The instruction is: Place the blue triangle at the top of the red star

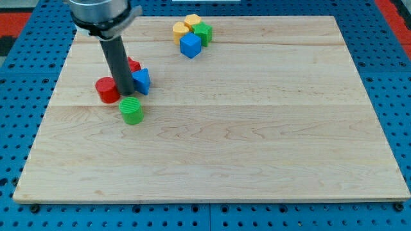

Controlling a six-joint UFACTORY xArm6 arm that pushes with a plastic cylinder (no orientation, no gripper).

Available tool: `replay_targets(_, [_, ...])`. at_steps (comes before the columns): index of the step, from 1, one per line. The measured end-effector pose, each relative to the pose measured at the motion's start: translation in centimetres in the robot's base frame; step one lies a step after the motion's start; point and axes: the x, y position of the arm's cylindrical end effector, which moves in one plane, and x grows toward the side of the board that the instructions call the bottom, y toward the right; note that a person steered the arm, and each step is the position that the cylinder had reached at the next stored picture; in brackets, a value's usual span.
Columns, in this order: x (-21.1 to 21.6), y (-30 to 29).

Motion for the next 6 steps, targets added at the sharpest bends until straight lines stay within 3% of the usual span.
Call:
replay_targets(1, [-1.7, -2.3])
replay_targets(3, [-0.7, 8.5])
replay_targets(4, [0.8, 8.5])
replay_targets(5, [1.2, 12.7])
replay_targets(6, [-4.6, 13.5])
